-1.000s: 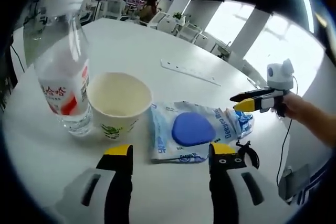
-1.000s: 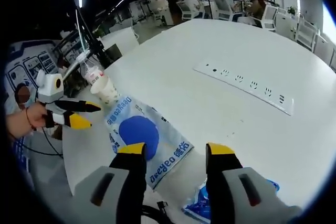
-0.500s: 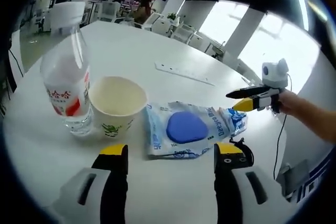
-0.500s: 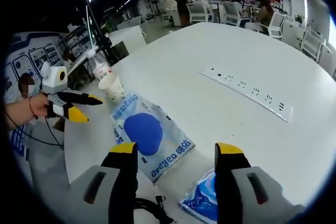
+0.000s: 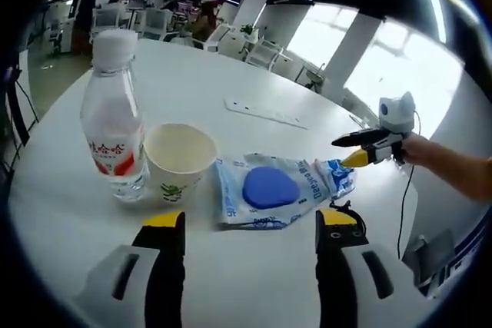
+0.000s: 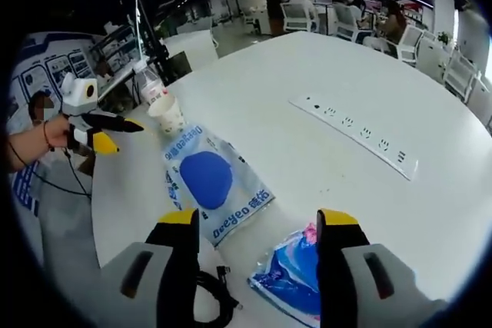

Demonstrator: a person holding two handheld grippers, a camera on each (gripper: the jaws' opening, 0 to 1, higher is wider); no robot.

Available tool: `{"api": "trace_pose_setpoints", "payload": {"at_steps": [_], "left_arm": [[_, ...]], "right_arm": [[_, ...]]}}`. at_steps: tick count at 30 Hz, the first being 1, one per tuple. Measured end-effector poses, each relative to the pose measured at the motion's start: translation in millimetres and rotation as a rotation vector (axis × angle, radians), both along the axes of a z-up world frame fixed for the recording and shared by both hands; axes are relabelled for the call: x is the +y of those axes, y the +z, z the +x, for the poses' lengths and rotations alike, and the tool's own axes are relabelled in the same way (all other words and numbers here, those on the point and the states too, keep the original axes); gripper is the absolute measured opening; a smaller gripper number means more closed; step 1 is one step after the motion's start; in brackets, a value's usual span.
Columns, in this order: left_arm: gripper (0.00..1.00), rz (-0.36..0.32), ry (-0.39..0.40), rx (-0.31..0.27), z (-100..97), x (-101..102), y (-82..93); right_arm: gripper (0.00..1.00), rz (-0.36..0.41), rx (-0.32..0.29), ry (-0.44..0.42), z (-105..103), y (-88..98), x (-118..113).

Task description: Arrange the tabletop items into an orderly group along one side of the table until the central work area is clear of visible clutter.

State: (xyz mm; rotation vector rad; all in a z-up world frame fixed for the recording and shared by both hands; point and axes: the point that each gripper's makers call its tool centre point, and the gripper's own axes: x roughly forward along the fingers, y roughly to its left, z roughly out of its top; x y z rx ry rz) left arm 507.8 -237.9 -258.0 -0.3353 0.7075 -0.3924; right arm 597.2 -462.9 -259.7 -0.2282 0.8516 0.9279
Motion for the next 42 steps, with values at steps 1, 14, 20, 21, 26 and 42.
{"api": "trace_pose_setpoints", "payload": {"at_steps": [1,14,20,21,26,42], "left_arm": [[0.7,0.003,0.0,-0.001,-1.0,1,0.9],[0.73,0.016,-0.02,-0.029,-13.8,12,17.0],[0.74,0.023,-0.043,-0.043,-19.0,15,24.0],[0.75,0.026,-0.05,-0.045,-20.7,16,25.5],[0.77,0.027,-0.067,-0.058,-26.5,23,32.4],[0.79,0.035,-0.078,-0.079,-51.4,51,46.5]], "right_arm": [[0.61,-0.01,0.001,0.002,-1,-0.5,-3],[0.61,-0.053,-0.001,0.034,-10,-0.5,-23],[0.61,-0.065,-0.004,0.052,-14,1.0,-27],[0.61,-0.073,-0.004,0.057,-15,0.6,-29],[0.6,-0.103,-0.002,0.081,-17,-1.6,-36],[0.53,-0.253,0.04,0.213,-22,-29.4,-61]]}}
